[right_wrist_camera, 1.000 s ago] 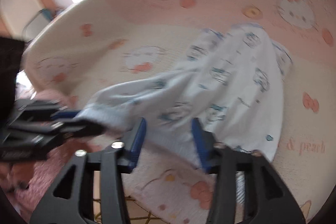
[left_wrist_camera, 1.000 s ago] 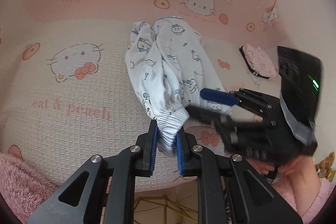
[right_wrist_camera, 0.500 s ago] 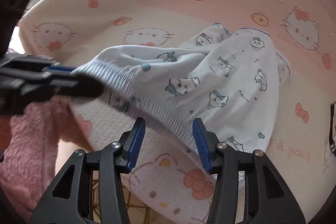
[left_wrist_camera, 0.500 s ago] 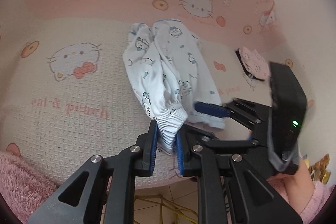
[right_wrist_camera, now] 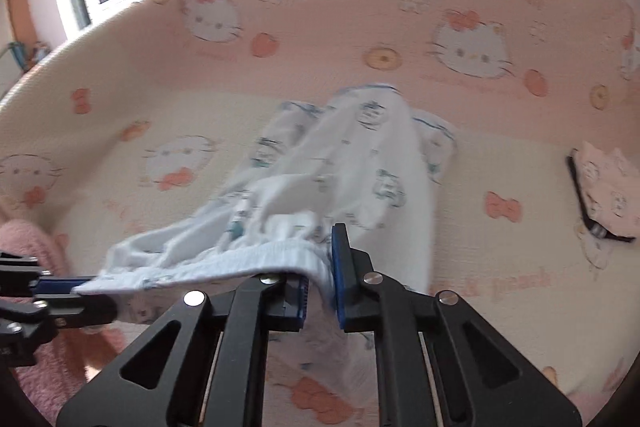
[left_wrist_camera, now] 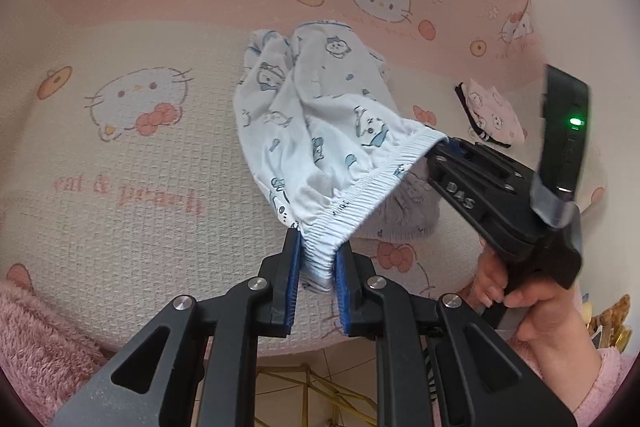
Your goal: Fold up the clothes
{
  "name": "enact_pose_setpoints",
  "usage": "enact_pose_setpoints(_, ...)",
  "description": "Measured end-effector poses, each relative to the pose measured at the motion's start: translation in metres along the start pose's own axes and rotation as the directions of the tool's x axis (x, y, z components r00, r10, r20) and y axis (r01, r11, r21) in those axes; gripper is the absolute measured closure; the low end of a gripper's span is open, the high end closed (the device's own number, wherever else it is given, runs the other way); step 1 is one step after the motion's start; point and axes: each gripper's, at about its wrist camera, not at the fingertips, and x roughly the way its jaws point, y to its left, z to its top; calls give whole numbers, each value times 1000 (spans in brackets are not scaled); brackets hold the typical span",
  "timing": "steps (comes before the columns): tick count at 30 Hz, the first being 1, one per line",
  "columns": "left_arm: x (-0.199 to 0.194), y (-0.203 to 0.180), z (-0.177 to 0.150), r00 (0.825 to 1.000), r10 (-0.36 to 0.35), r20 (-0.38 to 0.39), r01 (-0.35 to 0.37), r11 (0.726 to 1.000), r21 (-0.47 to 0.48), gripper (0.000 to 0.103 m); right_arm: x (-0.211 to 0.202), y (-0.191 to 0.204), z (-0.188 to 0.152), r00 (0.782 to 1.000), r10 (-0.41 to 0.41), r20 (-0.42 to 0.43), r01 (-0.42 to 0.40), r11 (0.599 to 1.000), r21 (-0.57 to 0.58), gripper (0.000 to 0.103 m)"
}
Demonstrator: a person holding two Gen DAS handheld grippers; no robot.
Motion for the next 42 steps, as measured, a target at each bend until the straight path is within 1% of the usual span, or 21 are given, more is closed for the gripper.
enact_pose_setpoints(3,9,-4,5,1000,5,-10,-6,1000,-25,83,12,-6,-1,996,-84,-28,84,996,24,94)
enact_pose_setpoints(5,19,-4,9,999,-38,-28,35,996,-81,76,12,-14,2,990,-139,-2,139,989,53,94)
enact_pose_setpoints(7,31,-9,12,998,-42,-39,38,995,-93,61,-2,-29,8,987,-150,59,142,983,115,94)
enact_pose_setpoints(10,52,-21,13,998,-38,-57,32,995,-95,60,-36,-52,16,972,-164,170,126,969,215,94)
enact_pose_setpoints(14,79,-44,9,996,-54,-73,47,995,-91,59,-70,-75,17,953,-189,236,116,949,294,94)
enact_pose_setpoints(18,84,-58,10,999,-20,27,22,994,-107,59,-99,-90,14,942,-208,265,108,932,346,94)
enact_pose_setpoints(20,97,-61,15,997,74,1,-73,994,-85,59,-113,-93,12,937,-207,280,99,929,356,94)
enact_pose_setpoints(23,113,-58,18,979,194,-56,-197,979,-60,60,-140,-93,17,913,-234,335,110,930,350,94)
enact_pose_setpoints(24,109,-54,16,985,166,-52,-169,983,-73,60,-148,-92,19,904,-243,353,113,930,350,94)
enact_pose_setpoints(25,104,-50,14,990,131,-46,-135,987,-88,63,-154,-93,24,906,-237,352,109,932,347,94)
enact_pose_setpoints(26,93,-50,13,990,142,-23,-143,987,-66,69,-159,-94,29,908,-230,349,105,933,343,94)
enact_pose_setpoints(27,79,-51,17,986,166,17,-165,985,-45,82,-164,-95,34,911,-224,346,100,935,340,94)
enact_pose_setpoints(28,63,-51,20,980,189,59,-188,982,-24,87,-169,-96,38,912,-220,347,93,933,347,94)
enact_pose_setpoints(29,39,-49,31,981,170,98,-168,985,-27,90,-174,-97,43,913,-216,348,85,931,355,94)
enact_pose_setpoints(30,14,-46,42,980,148,136,-145,989,-31,95,-180,-98,47,913,-212,349,77,929,362,94)
enact_pose_setpoints(31,-12,-44,54,977,126,174,-121,992,-35,96,-185,-99,52,913,-208,350,69,926,370,94)
enact_pose_setpoints(33,-70,-38,81,977,-13,211,13,1000,4,96,-195,-101,60,914,-200,352,53,921,385,94)
enact_pose_setpoints(35,-134,-36,106,956,-91,279,75,995,68,96,-216,-111,77,910,-161,381,-11,911,412,93)
enact_pose_setpoints(37,-183,-40,119,928,-113,354,71,989,128,96,-235,-116,97,906,-91,414,-93,909,405,92)
enact_pose_setpoints(40,-234,-55,126,896,-80,436,1,984,179,96,-231,-104,110,916,-82,393,-75,927,367,91)
enact_pose_setpoints(42,-244,-65,130,882,-13,471,-88,978,191,96,-229,-96,118,922,-79,378,-60,938,341,91)
